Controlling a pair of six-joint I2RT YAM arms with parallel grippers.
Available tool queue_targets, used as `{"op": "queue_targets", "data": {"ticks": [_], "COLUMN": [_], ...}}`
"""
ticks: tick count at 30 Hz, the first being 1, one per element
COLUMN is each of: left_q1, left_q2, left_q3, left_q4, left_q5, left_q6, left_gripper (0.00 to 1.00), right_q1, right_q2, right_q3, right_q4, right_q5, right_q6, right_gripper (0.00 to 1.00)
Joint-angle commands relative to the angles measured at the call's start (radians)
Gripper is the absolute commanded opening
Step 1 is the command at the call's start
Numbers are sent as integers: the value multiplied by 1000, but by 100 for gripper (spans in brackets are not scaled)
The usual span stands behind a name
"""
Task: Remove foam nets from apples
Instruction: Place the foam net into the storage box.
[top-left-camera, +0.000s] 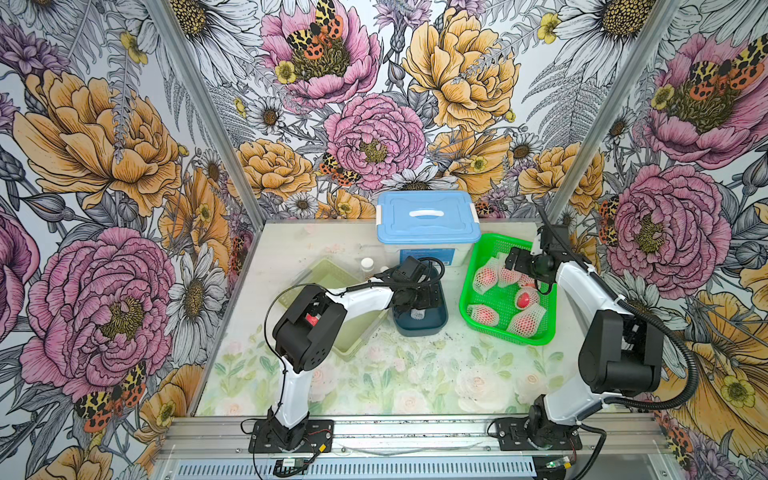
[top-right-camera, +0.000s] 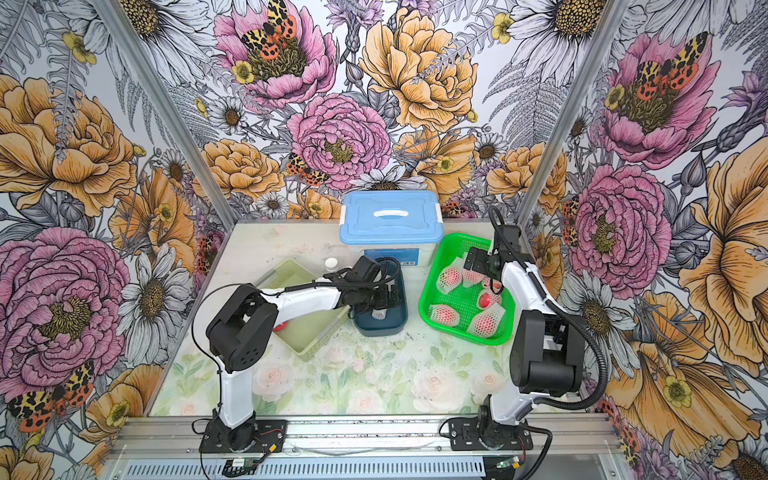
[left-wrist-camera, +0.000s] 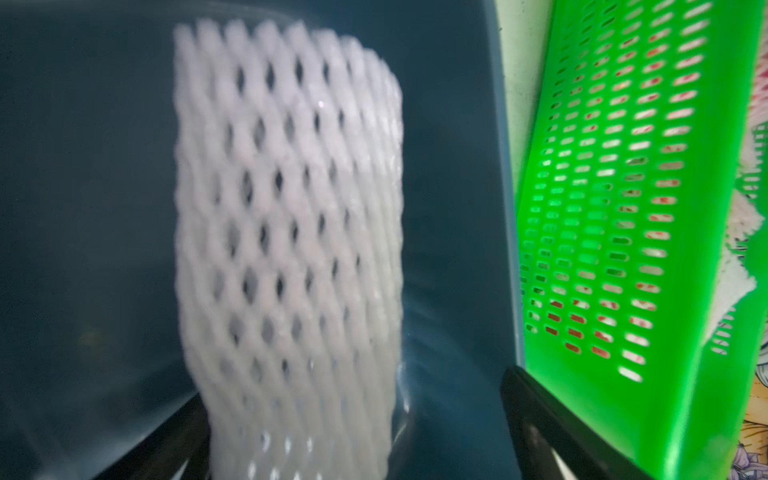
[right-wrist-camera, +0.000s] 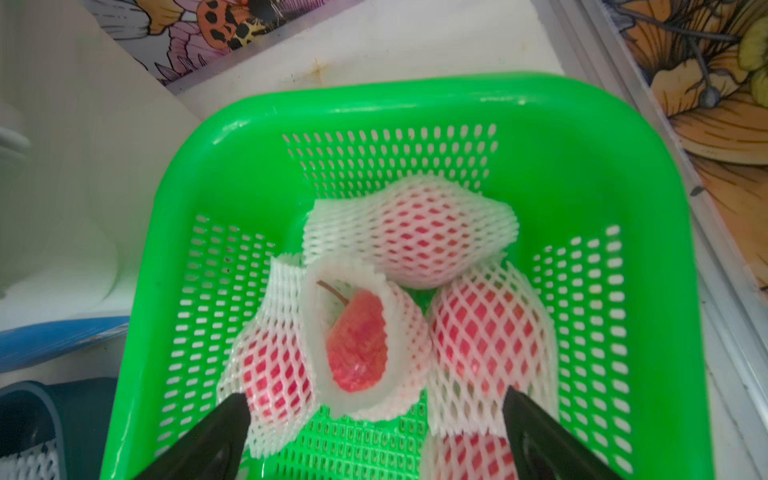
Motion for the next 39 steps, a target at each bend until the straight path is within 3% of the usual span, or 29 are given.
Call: {"op": "queue_targets", "data": {"ticks": [1, 7, 12, 16, 19, 22, 25, 30, 31, 33, 37, 39], "left_q1": [-7, -5, 4, 47, 66, 84, 92, 92, 93, 95, 137, 192], "left_q2": [-74, -114, -129, -200, -237, -258, -276, -303, -306, -310, -349, -384], "left_q3": [3, 2, -23, -78, -106, -127, -145, -153, -156, -157, -186, -222], "left_q4": [-25, -42, -9, 109, 109, 103, 104, 104, 104, 99, 79, 70], "left_q5": [-9, 25, 64, 234, 290, 354, 375, 395, 401, 401, 340, 311], "left_q6": [49, 81, 111, 151, 228, 274, 296, 319, 324, 328, 318, 300], "left_gripper": [99, 99, 99, 99, 99, 99, 99, 99, 99, 99, 99, 99], "right_q1": [-7, -7, 70, 127, 203, 296, 390, 471, 484, 503, 509, 507], "right_q2": [49, 87, -38, -127, -157, -143, -127, -78, -65, -36, -7, -9], "right_q3": [60, 92, 45, -30, -66, -67, -55, -45, -43, -32, -26, -33], "right_q4": [22, 22, 22, 23, 24, 31, 45, 113, 126, 137, 137, 137], "right_q5": [23, 8, -168, -379, -441, -490, -462, -459, -459, -461, -398, -381], "right_q6": [-17, -12, -72, -58, -49, -29, -11, 41, 50, 63, 89, 92], "right_gripper": [98, 91, 90, 90, 88, 85, 83, 82, 79, 58, 0, 0]}}
